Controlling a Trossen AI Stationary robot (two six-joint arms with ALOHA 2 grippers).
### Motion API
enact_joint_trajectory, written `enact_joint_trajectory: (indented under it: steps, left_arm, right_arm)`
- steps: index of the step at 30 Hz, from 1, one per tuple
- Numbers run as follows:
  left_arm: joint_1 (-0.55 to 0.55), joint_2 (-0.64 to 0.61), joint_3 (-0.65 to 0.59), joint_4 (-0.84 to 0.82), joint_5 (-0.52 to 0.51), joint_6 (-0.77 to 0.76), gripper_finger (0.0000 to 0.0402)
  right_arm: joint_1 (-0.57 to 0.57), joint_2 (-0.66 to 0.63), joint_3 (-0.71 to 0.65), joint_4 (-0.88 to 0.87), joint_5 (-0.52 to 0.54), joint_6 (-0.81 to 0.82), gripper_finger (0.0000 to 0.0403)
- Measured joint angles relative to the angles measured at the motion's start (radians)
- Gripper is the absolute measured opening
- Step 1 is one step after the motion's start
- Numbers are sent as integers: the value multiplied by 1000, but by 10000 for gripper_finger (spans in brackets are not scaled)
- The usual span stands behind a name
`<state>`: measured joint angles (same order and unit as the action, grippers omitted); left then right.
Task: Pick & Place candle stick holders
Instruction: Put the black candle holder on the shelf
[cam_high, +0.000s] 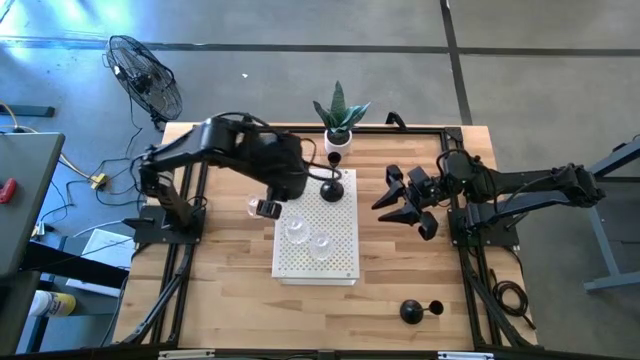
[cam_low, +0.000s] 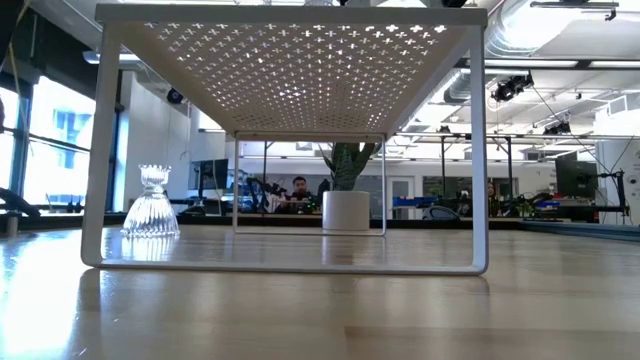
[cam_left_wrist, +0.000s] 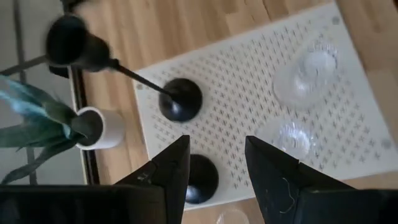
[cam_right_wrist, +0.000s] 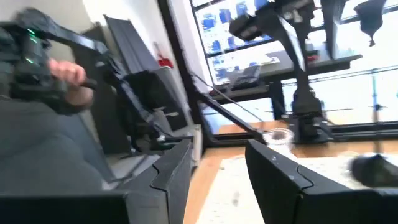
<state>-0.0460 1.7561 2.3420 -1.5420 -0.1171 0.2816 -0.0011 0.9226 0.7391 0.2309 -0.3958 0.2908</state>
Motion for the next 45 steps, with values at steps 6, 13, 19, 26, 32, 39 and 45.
enact_joint_trajectory:
  steps: [6, 13, 19, 26, 32, 39, 45]
  left_arm:
    - [0, -38, 1, -32, -148, -97, 150]
    - [0, -75, 3, -30, -155, -132, 150]
    - [0, -103, 2, -28, -106, -160, 150]
    - [0, -138, 2, -29, 48, -174, 150]
    - [0, -194, 2, -29, 244, -213, 150]
    - [0, -271, 2, -29, 458, -305, 150]
    - [0, -324, 2, -29, 478, -321, 150]
  right_arm:
    - [-1, -38, 0, -36, 143, -95, 145]
    - [-1, -131, 0, -81, 223, -113, 145]
    - [5, -228, 0, -142, 233, -110, 145]
    - [41, -277, 0, -151, 226, -107, 145]
    - [94, -302, 0, -313, 264, -112, 145]
    - [122, -355, 49, -653, 334, 85, 145]
    - [122, -360, 203, -1048, 210, 483, 145]
